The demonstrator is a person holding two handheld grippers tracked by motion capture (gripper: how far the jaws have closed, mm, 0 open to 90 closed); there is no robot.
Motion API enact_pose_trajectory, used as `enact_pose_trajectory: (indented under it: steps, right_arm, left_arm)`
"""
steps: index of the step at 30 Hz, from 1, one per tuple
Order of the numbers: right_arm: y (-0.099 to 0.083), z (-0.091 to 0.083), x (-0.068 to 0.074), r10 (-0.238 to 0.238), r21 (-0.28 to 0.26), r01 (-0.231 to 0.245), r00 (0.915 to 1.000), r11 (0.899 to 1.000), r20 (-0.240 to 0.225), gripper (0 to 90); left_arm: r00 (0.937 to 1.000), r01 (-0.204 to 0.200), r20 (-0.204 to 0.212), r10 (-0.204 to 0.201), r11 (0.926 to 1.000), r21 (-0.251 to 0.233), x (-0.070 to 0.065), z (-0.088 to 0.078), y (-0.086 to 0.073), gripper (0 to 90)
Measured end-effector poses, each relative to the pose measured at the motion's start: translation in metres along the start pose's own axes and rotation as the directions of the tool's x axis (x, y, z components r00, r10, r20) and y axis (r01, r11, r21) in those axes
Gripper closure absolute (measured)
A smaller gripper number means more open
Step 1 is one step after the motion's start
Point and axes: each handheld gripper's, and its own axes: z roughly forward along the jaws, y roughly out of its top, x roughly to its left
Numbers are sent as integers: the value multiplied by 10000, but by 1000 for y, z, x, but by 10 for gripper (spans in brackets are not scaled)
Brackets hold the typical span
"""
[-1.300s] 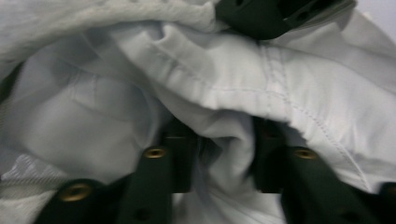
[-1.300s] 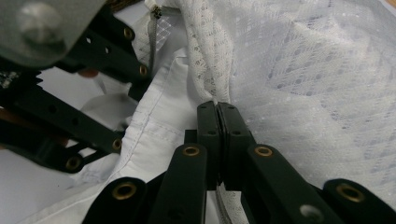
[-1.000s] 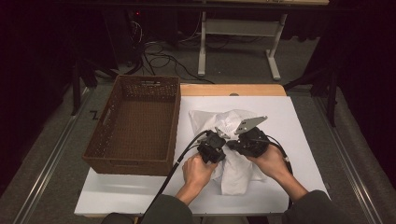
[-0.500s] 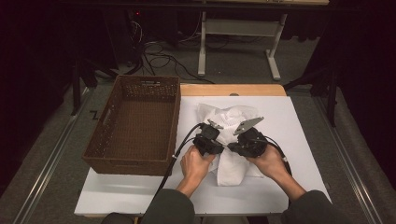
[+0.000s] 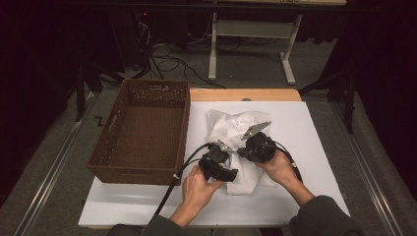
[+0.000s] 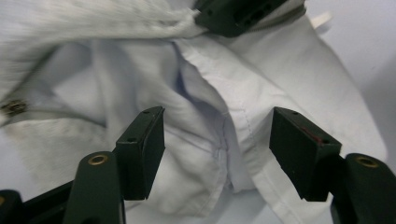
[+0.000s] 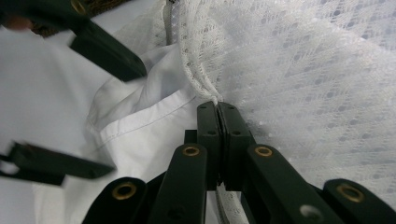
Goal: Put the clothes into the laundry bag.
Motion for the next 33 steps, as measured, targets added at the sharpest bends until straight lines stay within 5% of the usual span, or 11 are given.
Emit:
enact_pose_trajectory:
  steps: [3, 6, 9, 12, 19, 25, 33]
  right_arm:
    - [-1, -2, 0, -69, -23, 69, 10000, 10000, -12, 898]
    - [-3, -7, 0, -101, -207, 102, 9999, 9997, 55, 899]
    - [-5, -12, -1, -182, -356, 186, 9998, 9992, 125, 899]
    - [-5, -18, 1, -90, -643, 93, 9999, 9979, 48, 900]
    - [-2, -34, 11, -571, -1116, 565, 9984, 9921, -22, 900]
    - [-9, -38, 15, -538, -1020, 528, 9985, 9934, -77, 900]
    - [-13, -18, 7, -280, -514, 280, 9996, 9983, 10, 897]
  left_arm:
    - [9993, -188, -318, 194, 9996, 207, -3, 16, 5, 398]
    - [9986, -448, -271, 456, 9985, 300, -4, 25, 10, 589]
    - [9984, -566, -44, 567, 9984, 65, -3, 23, 16, 784]
    - [9976, -697, -29, 696, 9971, -300, -3, 12, 22, 862]
    - [9988, -218, -473, 161, 9923, -1223, 11, 10, 36, 877]
    - [9919, 408, -1139, -554, 9911, -1265, 36, 30, 38, 864]
    - [9950, -69, -997, -27, 9954, -960, 32, 12, 27, 627]
